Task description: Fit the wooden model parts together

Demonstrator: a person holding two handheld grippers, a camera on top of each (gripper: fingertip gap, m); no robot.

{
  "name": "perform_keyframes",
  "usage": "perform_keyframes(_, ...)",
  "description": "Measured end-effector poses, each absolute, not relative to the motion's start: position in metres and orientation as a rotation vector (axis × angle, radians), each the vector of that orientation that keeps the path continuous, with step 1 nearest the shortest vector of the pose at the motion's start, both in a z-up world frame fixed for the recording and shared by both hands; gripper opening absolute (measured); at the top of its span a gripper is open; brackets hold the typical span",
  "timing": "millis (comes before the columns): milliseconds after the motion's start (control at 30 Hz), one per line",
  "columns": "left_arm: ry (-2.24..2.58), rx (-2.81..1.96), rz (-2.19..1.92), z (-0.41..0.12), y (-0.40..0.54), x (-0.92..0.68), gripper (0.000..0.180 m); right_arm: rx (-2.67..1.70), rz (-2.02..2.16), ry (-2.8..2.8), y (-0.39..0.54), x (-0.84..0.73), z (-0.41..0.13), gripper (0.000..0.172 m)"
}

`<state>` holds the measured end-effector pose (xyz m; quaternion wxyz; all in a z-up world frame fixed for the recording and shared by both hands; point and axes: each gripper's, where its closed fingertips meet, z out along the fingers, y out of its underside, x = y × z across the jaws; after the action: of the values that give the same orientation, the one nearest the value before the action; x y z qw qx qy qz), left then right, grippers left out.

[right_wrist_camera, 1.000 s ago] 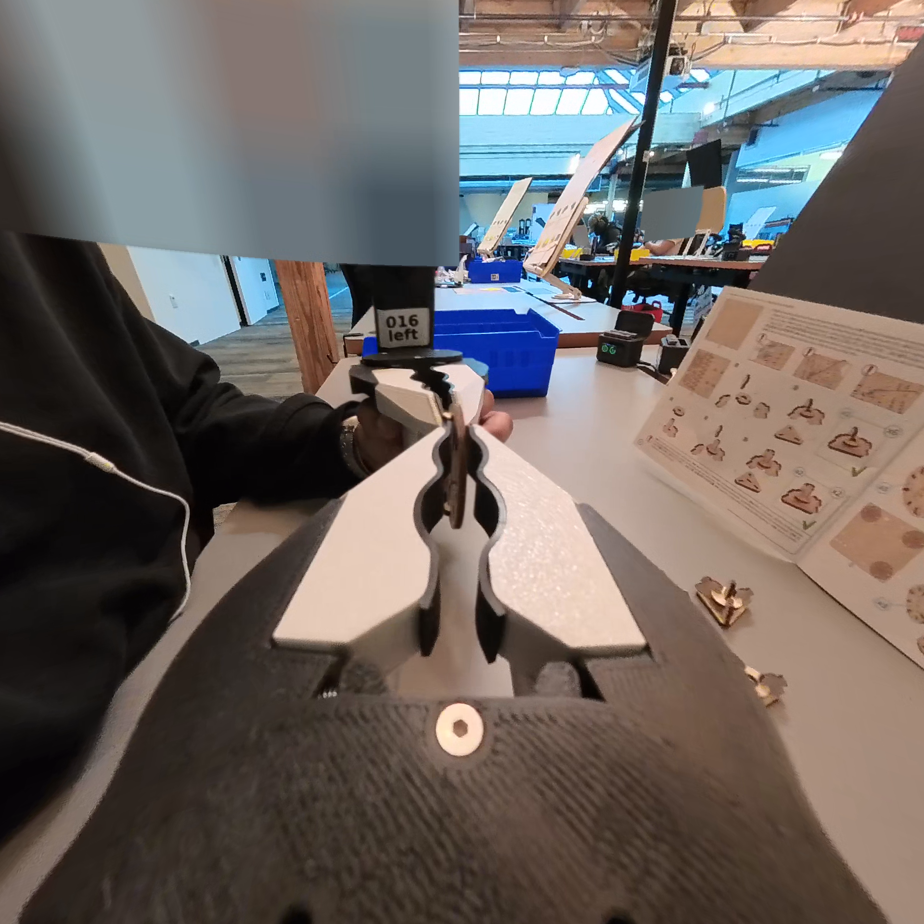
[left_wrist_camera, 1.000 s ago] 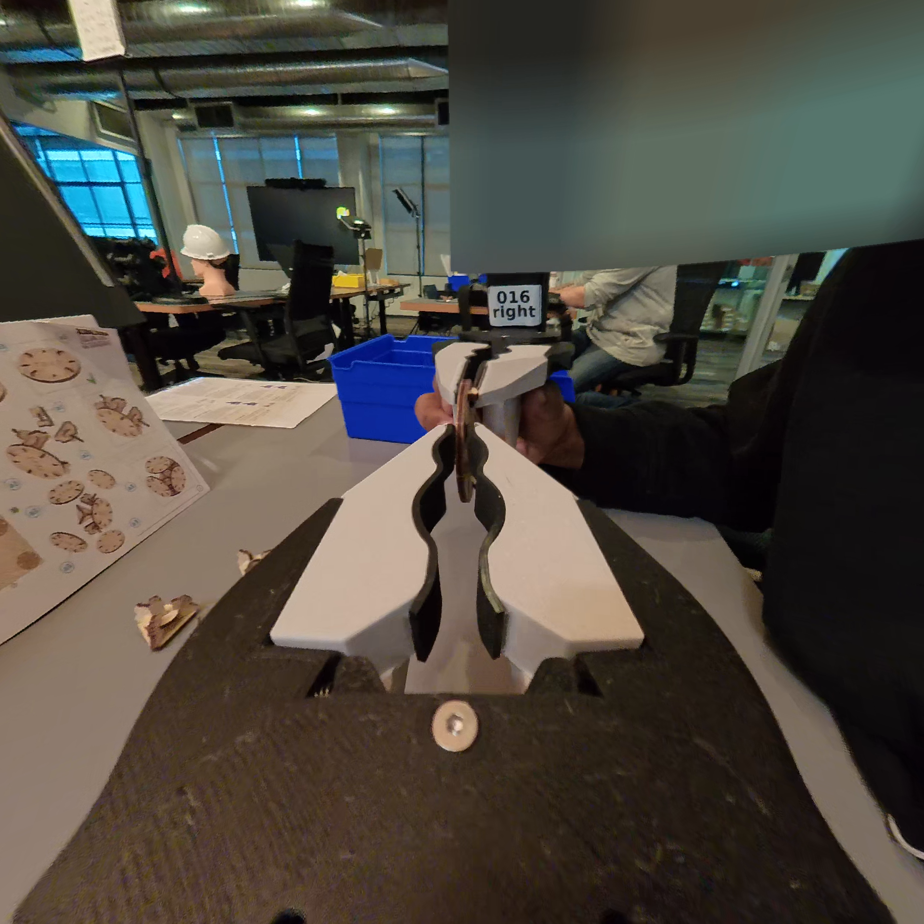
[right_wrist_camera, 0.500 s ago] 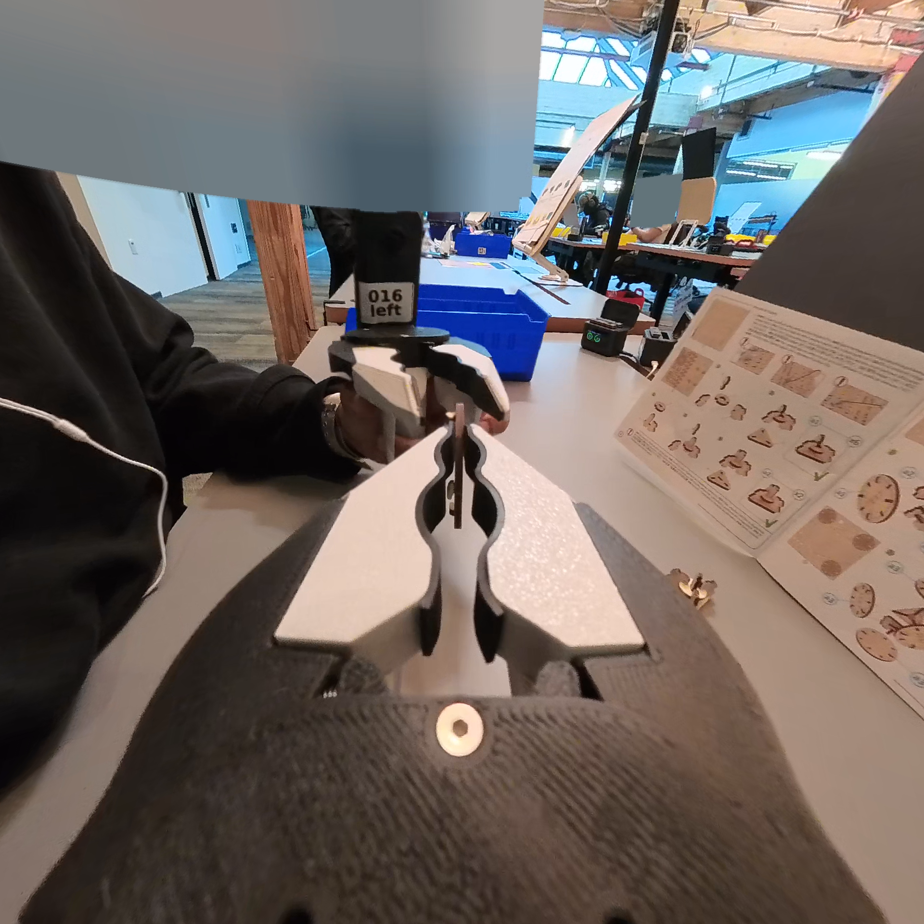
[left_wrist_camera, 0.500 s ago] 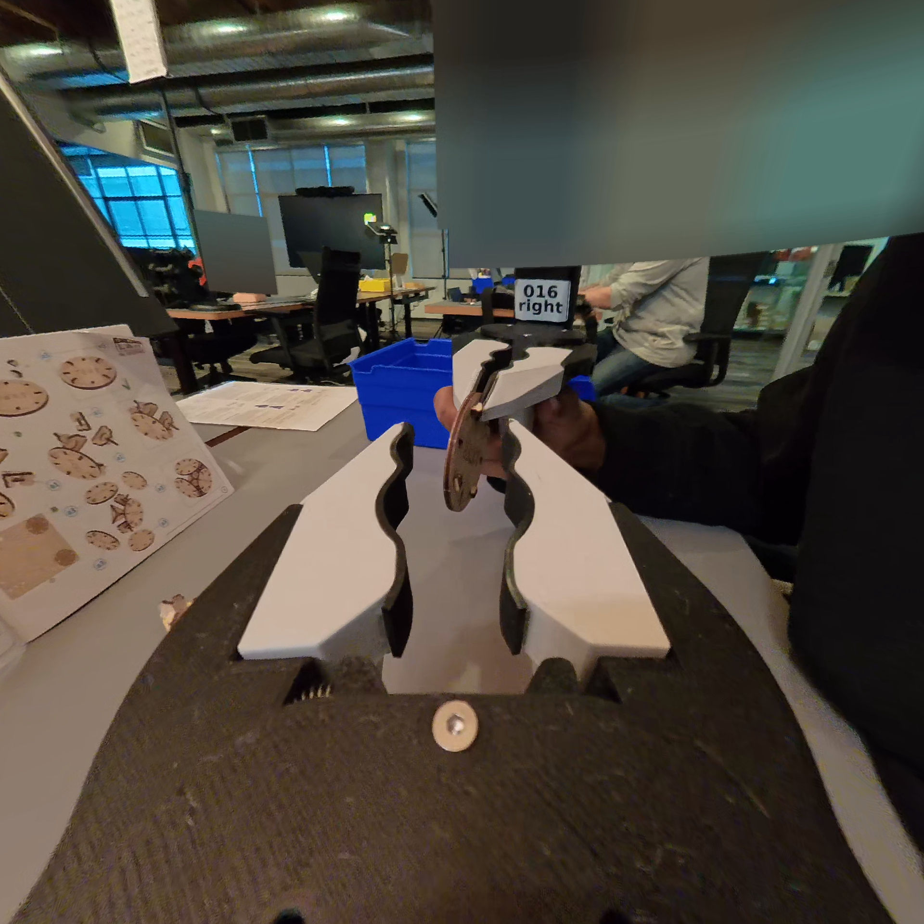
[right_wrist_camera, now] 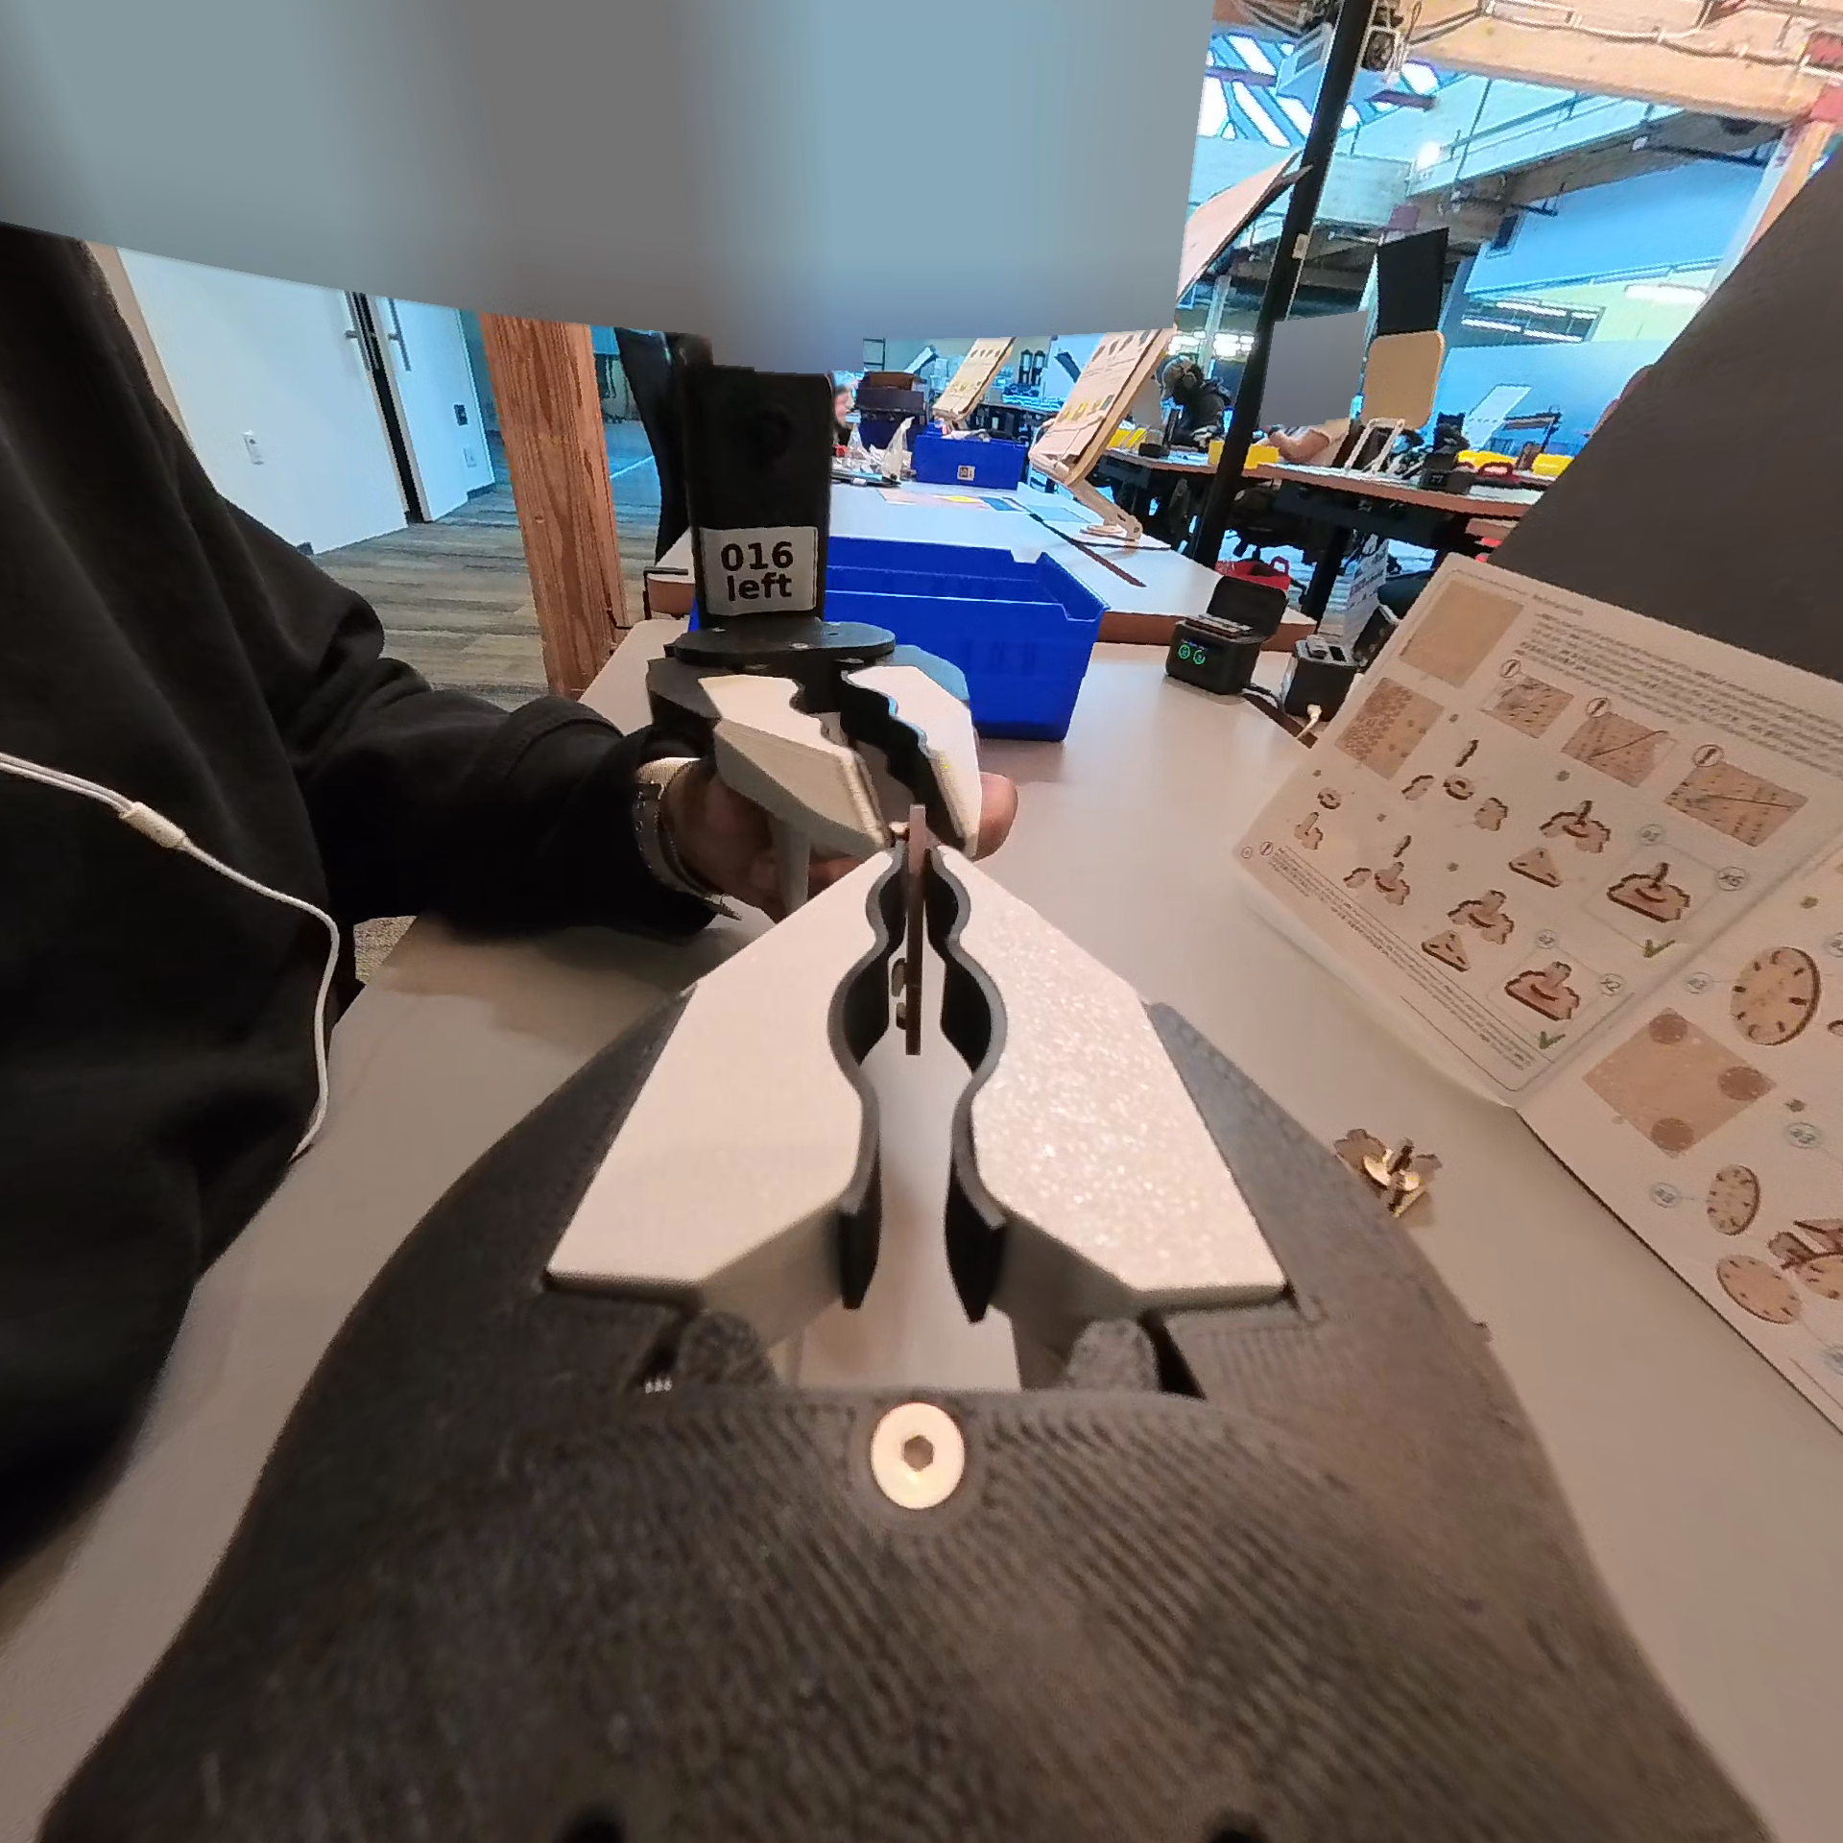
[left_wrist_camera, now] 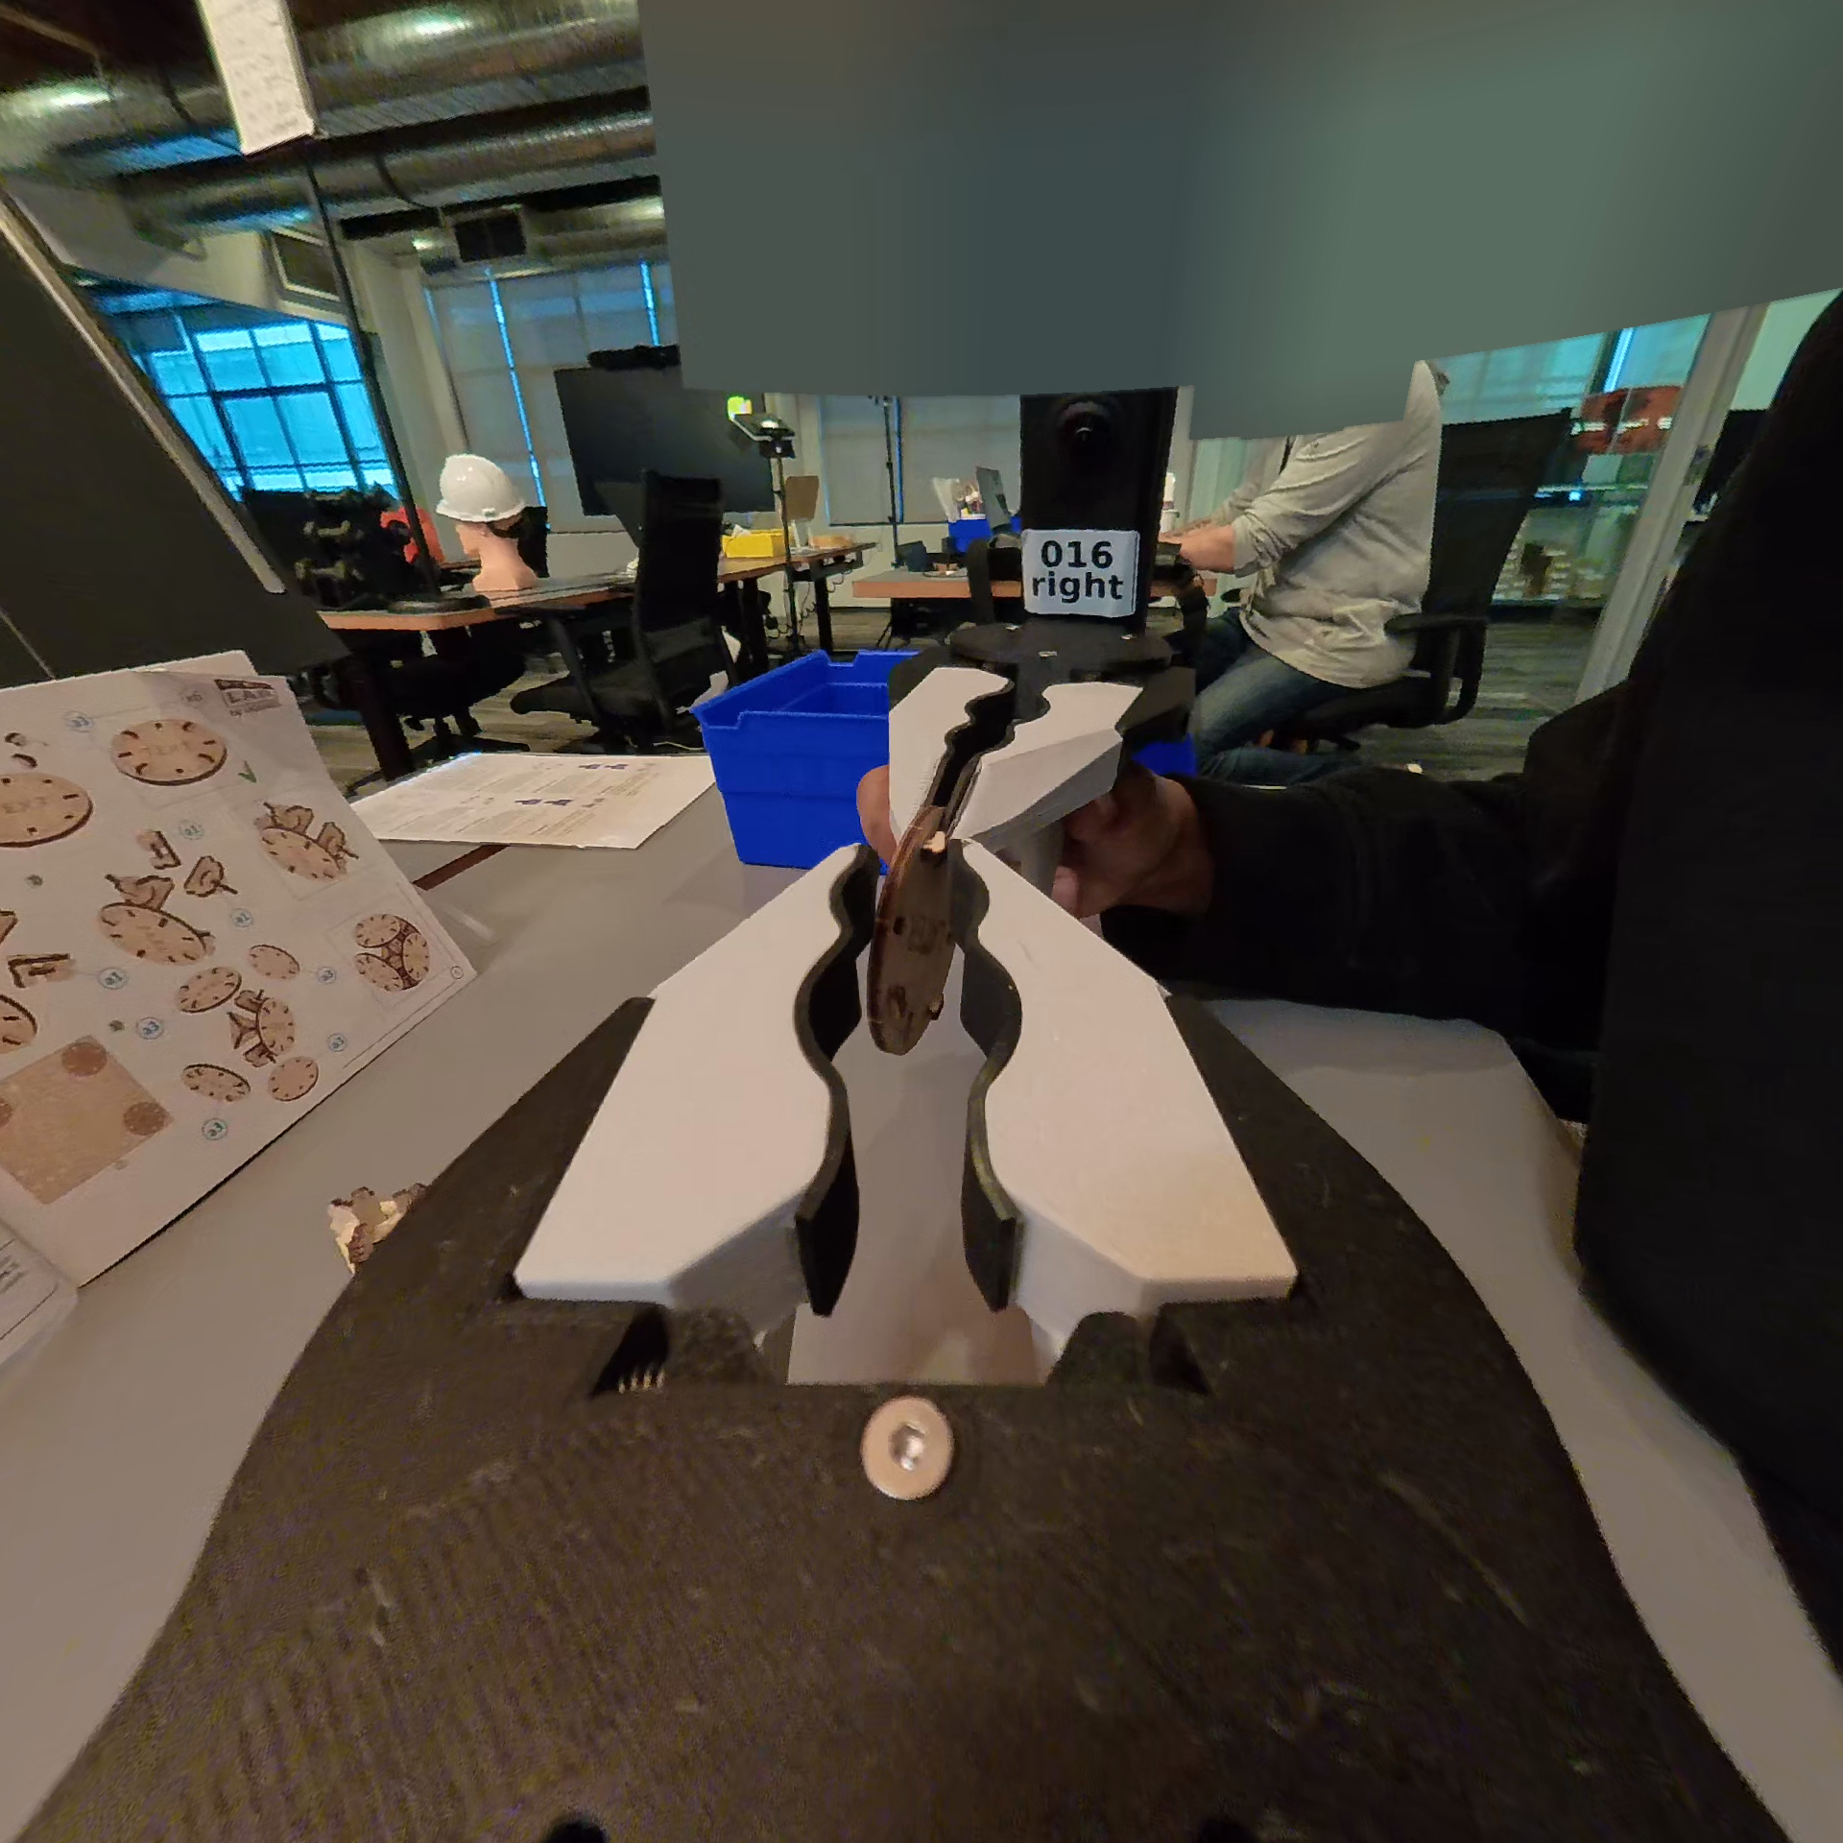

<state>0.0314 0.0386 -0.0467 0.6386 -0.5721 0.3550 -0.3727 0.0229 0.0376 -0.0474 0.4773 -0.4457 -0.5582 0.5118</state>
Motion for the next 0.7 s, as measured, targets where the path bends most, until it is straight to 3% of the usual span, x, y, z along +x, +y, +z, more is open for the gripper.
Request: perform_keyframes(700,0.804,-1.314,-1.048,-0.0399,0.031,0.0343,0.003,-1.075,1.353,-1.357,0.033,0.0265,-0.0402,0.003)
